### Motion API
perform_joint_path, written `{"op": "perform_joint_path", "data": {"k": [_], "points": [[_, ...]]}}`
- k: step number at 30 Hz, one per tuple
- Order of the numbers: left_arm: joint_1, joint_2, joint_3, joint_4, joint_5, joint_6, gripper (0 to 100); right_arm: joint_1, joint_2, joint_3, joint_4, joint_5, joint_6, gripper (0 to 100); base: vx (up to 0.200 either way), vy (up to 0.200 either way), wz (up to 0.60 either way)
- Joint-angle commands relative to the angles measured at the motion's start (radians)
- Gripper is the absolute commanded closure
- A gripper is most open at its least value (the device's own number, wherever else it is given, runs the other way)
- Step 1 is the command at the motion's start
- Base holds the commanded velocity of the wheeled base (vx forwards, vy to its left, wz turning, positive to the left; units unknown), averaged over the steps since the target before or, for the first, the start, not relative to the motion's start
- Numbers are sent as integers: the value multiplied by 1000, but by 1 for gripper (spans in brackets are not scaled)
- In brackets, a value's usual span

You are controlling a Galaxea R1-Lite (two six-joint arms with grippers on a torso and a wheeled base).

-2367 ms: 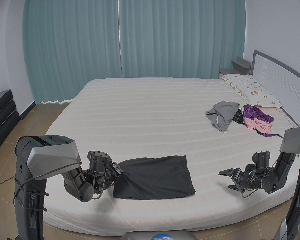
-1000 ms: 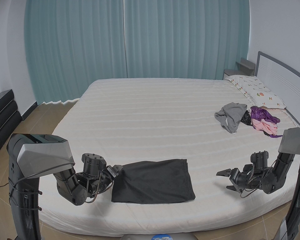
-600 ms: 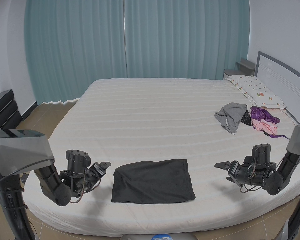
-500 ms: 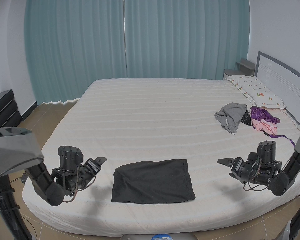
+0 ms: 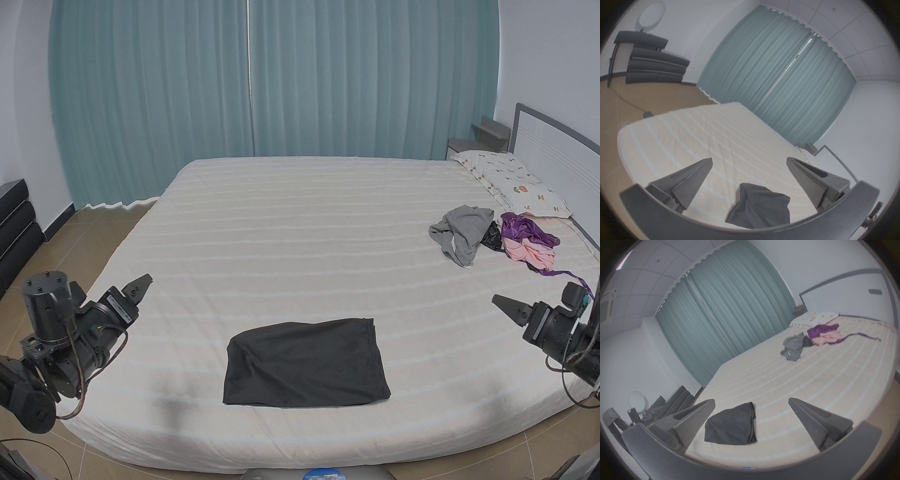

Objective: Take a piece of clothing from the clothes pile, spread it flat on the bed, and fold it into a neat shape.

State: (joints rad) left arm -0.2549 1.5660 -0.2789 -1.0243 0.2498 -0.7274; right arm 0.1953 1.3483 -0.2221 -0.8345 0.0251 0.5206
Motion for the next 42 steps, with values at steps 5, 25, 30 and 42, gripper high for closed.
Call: {"op": "perform_joint_path", "data": {"k": [5,25,30,42], "points": [[16,-380,104,24,128,244,0,-1,-569,-34,423,-31,-203,0,0,0,0],[100,-1143,4,740,167,543,0,-131,-1035,-137,897,1,-412,0,0,0,0],[138,-1265,-11,828,166,649,0,-132,-1088,-140,911,3,-458,0,0,0,0],[226,-1457,-11,932,163,769,0,-125,-1249,-217,1092,3,-614,0,0,0,0]]}}
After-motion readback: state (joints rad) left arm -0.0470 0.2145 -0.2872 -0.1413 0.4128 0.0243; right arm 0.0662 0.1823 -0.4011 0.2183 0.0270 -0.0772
